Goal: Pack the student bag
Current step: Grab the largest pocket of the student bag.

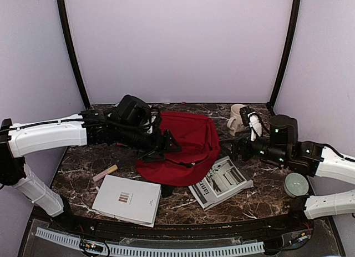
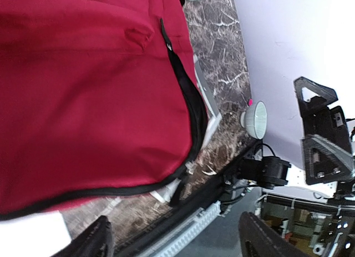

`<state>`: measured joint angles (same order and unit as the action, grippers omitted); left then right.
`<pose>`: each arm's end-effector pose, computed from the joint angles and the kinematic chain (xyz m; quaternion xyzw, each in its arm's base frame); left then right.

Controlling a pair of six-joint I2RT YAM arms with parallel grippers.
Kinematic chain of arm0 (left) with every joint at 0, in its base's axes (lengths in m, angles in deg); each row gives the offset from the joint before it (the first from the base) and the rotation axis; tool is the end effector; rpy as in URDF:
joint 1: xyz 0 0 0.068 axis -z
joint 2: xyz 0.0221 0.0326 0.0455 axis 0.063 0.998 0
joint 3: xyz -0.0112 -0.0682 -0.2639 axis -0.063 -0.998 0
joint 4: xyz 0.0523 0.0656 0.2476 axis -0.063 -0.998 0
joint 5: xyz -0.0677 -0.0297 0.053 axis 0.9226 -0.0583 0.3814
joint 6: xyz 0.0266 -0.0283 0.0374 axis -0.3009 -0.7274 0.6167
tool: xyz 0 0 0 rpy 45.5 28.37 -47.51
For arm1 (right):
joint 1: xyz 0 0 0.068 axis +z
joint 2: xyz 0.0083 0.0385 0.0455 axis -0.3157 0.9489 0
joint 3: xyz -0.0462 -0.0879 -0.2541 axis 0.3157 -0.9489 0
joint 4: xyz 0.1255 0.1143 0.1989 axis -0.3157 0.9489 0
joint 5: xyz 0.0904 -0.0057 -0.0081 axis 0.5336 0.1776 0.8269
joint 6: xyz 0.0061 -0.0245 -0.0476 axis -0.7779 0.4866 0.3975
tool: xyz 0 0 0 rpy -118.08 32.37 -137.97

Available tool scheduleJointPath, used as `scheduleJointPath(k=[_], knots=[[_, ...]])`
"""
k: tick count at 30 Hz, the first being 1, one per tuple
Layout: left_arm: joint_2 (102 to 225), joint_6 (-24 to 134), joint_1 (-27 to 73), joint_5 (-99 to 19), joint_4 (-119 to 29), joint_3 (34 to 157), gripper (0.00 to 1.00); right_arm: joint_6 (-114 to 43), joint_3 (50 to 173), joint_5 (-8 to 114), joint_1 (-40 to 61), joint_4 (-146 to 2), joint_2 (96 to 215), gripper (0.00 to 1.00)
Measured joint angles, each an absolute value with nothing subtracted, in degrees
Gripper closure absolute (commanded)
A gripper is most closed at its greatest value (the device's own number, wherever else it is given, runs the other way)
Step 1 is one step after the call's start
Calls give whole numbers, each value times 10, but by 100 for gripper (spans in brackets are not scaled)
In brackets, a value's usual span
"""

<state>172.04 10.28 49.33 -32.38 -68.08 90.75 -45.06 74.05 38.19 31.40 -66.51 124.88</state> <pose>0.1905 -0.2683 0.3007 0.0389 0.8875 -0.4311 0.1578 0.1378 0.1564 0.2882 -0.1993 0.7862 0.2781 0.5146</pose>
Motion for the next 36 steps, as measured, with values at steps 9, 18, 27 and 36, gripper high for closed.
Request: scheduleJointPath(k=[9, 18, 27, 36], knots=[[1789, 35, 533, -319, -791, 1016, 43, -408, 744, 408, 314, -668, 1271, 11], [1888, 51, 533, -310, -864, 1103, 48, -408, 744, 409, 314, -672, 1271, 11], [1902, 64, 533, -305, -898, 1123, 52, -409, 744, 402, 314, -669, 1255, 11], [1924, 74, 533, -295, -889, 1130, 61, -409, 743, 398, 314, -666, 1252, 11]])
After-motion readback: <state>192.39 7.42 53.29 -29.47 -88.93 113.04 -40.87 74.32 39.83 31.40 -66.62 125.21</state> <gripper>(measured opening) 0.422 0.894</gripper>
